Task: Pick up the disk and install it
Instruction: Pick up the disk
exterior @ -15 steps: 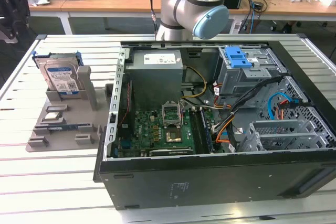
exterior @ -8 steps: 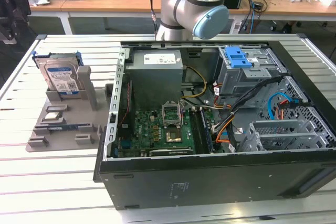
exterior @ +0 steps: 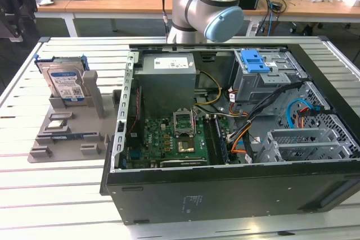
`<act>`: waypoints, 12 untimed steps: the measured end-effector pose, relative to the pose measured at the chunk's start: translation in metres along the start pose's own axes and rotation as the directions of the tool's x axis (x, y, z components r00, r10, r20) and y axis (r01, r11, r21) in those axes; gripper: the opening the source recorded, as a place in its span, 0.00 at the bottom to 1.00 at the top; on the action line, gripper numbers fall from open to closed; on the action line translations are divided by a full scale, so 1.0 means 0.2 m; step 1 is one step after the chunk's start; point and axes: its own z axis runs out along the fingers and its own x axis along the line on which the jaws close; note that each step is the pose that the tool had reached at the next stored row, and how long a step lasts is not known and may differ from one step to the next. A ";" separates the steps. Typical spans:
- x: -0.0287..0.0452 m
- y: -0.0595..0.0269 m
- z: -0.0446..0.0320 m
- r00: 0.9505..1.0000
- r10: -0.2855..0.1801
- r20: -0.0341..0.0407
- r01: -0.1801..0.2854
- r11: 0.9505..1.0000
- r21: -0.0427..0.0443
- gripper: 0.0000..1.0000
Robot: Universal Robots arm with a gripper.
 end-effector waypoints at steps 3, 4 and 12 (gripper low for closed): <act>-0.011 0.000 0.004 1.000 0.000 0.000 0.000 1.000 0.000 0.54; -0.015 0.000 0.005 1.000 0.000 0.000 0.000 1.000 0.000 0.54; -0.042 -0.001 0.014 1.000 0.000 0.000 0.000 1.000 0.000 0.54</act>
